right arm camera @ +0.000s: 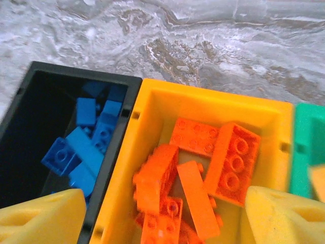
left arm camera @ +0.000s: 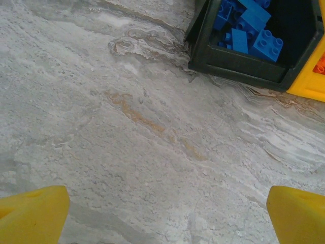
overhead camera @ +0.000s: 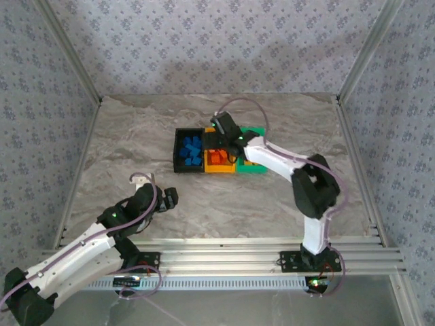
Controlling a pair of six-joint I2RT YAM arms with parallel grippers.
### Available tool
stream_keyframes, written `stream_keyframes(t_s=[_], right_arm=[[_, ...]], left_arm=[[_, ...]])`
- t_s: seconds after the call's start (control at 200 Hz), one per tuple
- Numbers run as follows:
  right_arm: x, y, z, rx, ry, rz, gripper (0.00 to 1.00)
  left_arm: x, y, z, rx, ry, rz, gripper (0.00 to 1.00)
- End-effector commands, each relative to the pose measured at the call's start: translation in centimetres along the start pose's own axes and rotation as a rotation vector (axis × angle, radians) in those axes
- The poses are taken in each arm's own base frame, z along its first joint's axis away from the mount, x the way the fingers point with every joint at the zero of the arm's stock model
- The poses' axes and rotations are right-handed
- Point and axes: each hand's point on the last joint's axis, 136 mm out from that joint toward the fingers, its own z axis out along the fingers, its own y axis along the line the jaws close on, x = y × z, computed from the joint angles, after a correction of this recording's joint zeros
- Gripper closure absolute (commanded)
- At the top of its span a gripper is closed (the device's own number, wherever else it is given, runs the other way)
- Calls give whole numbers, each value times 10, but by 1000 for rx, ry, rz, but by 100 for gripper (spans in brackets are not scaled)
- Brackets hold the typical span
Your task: Sort the legos into containers by color
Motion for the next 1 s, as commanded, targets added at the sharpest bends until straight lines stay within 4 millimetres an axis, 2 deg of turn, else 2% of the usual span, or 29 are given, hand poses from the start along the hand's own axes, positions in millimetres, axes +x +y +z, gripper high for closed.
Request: stream_keyframes(t_s=[0.0,0.055,0.085,0.155,0.24,0.355,0.465,0.57,0.655,0.71,0.804,0.874,0.994], right_arm=[[-29,5,-60,-81,-169,20,15],[-29,1,-82,-92,-214,37,13],[-13,-7,-86,-83,-203,37,13],[-3,-18,-105,-70,-236,52,9],[18,-34,-117,-40,-225,60,4],[41,-52,-128,-8,-223,77,0],[52,-77,-140,76,-258,142,0],[59,-97,-148,138,-287,179,0],[62,-111,-150,175,-285,185,0],[62,-117,-150,182,-273,176,0],[64,-131,-149,212,-257,167,0],[64,-139,-150,237,-261,158,0],[61,-146,-155,235,-313,135,0]], left_arm=[[-20,0,-6,-12,-76,-12,0],[-27,-2,-7,-13,-110,-6,0],[-33,-1,-7,-23,-137,-13,0],[-44,0,-8,-38,-194,-30,0],[-65,0,-13,-60,-295,-43,0],[-111,-4,-30,-96,-459,-18,0],[-149,13,-30,-229,-532,37,0],[-170,52,-15,-425,-500,35,0],[-183,76,4,-532,-484,85,0],[-184,97,23,-603,-446,116,0],[-174,133,55,-661,-346,98,0],[-167,144,74,-655,-355,106,0],[-162,139,95,-574,-405,149,0]])
